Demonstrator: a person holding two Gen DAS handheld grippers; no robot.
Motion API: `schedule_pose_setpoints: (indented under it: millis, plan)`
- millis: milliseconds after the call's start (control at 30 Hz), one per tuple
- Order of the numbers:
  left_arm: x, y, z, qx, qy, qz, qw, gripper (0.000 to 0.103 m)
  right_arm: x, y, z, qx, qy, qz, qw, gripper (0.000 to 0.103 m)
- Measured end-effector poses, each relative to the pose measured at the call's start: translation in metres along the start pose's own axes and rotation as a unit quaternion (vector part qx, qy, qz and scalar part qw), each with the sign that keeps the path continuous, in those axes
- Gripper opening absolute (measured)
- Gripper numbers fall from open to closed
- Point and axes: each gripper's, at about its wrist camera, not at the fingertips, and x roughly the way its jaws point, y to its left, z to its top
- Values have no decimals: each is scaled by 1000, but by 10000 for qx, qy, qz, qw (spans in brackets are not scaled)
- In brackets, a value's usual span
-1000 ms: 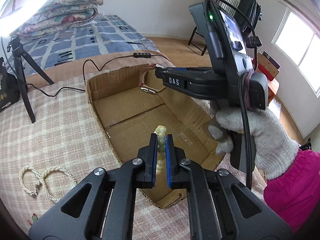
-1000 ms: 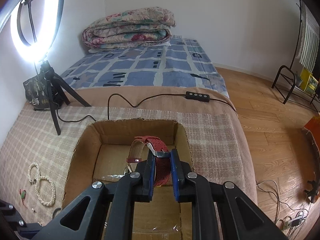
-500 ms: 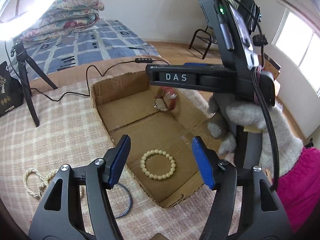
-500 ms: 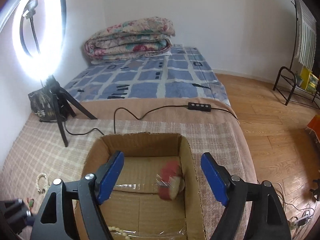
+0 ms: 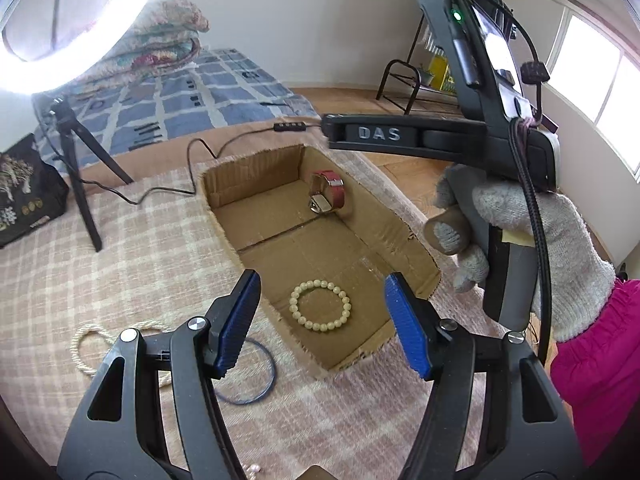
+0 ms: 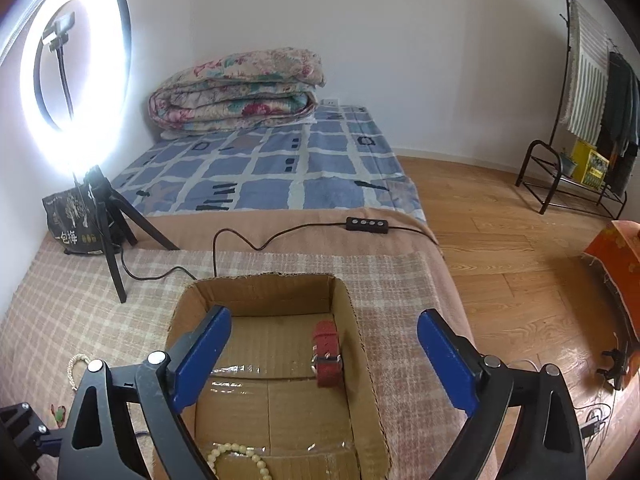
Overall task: Organize jewelry
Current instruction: 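Move both open tools back to the remaining jewelry on the blanket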
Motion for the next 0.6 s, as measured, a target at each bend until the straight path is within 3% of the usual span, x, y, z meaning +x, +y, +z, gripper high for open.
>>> schedule_pose_setpoints:
  millis: [300, 600]
  plan:
    - [-74, 31, -10, 16, -335, 318, 9989, 66, -64, 4, -9, 158, -230, -75, 9996, 96]
    - [-151, 90, -35, -170, -627, 938, 9935, 67, -132, 28, -38, 170, -380, 322, 9986, 96]
